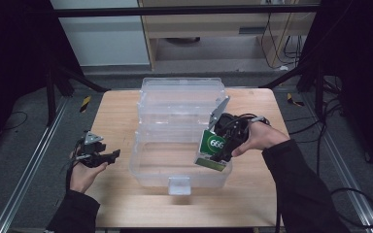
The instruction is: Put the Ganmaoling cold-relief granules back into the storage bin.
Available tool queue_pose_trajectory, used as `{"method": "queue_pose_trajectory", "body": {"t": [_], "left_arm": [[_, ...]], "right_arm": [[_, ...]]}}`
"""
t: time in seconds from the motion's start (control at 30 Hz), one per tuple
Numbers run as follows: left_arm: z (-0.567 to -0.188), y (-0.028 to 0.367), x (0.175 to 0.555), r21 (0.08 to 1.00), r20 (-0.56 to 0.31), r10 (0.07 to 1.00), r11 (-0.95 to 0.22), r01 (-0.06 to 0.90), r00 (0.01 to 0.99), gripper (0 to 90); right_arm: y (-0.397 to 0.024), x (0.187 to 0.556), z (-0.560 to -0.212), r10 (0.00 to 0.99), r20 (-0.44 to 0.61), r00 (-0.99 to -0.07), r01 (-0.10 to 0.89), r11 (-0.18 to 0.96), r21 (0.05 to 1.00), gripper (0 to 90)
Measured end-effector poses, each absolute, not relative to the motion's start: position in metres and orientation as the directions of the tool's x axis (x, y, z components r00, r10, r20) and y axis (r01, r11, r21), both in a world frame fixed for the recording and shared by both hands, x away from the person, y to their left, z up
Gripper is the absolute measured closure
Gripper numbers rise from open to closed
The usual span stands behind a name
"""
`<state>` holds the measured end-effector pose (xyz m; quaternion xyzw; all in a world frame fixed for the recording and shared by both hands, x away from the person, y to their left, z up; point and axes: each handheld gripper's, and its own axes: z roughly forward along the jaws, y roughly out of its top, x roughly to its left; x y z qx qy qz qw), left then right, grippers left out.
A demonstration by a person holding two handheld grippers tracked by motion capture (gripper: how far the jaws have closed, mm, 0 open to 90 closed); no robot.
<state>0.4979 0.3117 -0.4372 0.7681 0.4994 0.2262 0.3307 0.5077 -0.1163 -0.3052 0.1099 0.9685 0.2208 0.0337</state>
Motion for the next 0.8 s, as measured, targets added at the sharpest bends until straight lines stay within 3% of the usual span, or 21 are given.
{"method": "queue_pose_trajectory", "body": {"t": [0.37, 0.8], "left_arm": [[-0.439, 0.312, 0.499, 0.731, 0.019, 0.916, -0.286, 0.620, 0.401, 34.8], [-0.439, 0.312, 0.499, 0.732, 0.020, 0.916, -0.287, 0.618, 0.401, 34.9]], "right_arm": [[-0.105, 0.514, -0.321, 0.128, -0.065, -0.990, 0.093, 0.918, 0.385, 17.1], [-0.103, 0.519, -0.338, 0.100, -0.088, -0.991, 0.068, 0.949, 0.308, 17.0]]}}
